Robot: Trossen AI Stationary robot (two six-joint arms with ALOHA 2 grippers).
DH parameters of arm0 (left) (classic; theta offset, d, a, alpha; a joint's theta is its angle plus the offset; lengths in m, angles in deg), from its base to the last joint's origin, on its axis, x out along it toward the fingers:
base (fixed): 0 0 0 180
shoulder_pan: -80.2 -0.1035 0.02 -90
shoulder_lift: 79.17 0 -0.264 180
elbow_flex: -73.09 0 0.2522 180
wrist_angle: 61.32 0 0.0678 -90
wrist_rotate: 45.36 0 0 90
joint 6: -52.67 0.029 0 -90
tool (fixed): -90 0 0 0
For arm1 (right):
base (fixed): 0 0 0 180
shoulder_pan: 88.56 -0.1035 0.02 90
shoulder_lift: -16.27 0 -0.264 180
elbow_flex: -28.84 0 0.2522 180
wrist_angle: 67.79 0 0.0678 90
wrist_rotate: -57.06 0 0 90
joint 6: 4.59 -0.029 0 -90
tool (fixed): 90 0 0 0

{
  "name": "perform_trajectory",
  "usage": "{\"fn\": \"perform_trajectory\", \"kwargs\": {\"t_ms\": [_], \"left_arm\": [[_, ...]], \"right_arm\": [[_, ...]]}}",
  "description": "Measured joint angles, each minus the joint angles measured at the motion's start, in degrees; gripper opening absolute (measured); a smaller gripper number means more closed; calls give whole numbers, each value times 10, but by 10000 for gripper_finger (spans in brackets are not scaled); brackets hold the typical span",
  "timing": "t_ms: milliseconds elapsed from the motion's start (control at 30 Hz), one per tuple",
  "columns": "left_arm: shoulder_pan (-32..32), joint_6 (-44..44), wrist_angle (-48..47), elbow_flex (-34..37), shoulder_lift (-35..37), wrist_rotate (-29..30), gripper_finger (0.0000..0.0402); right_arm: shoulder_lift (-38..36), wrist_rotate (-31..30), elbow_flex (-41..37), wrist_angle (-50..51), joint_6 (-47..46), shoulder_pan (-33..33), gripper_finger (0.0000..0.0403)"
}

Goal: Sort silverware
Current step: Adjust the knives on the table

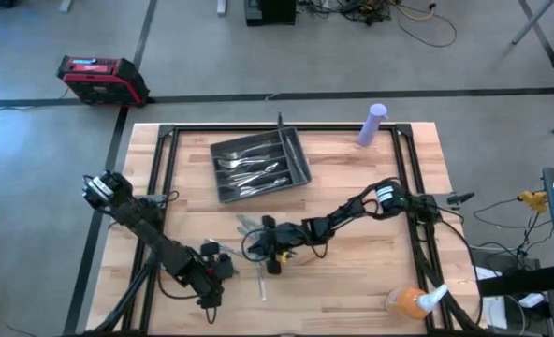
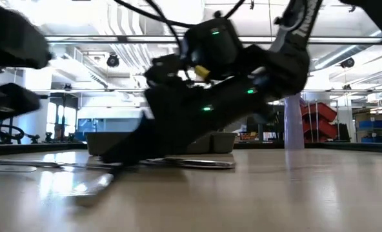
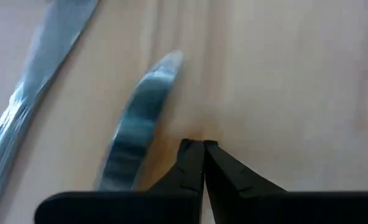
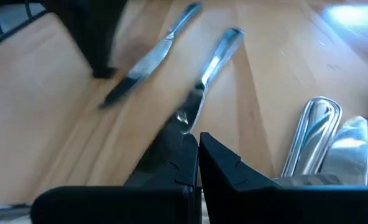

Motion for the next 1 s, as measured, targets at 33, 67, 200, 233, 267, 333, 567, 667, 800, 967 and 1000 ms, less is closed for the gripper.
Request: {"fn": "perform_trajectory", "kwargs": {"t_ms": [33, 67, 200, 233, 267, 333, 567, 667, 800, 967, 1000], "left_arm": [[-7, 15, 18, 0, -4, 4, 0], [-15, 34, 33, 0, -8, 10, 0], [-65, 138, 109, 4, -14, 53, 0], [-80, 169, 135, 4, -16, 77, 0], [-97, 196, 160, 6, -18, 93, 0], [-127, 230, 188, 6, -13, 108, 0], [-113, 73, -34, -36, 28, 52, 0], [-54, -40, -133, -51, 54, 44, 0], [5, -121, -151, -44, 61, 71, 0], [4, -126, -138, -40, 22, 113, 0], [-2, -114, -131, -39, 11, 115, 0]], "right_arm": [[-12, -9, -18, 0, -2, -1, 0], [-25, -16, -36, -1, -3, -2, 0], [-86, -50, -114, 6, -4, -2, 0], [-102, -62, -133, 7, -3, -2, 0], [-115, -75, -149, 12, -2, -2, 0], [-142, -100, -178, 18, 3, -1, 0], [-199, -146, -228, 15, 9, -1, 0], [-203, -148, -232, 8, 14, 3, 0], [-202, -146, -231, -17, 22, 8, 0], [-207, -140, -236, -24, 7, 10, 0], [-212, -140, -240, -30, -3, 10, 0]]}}
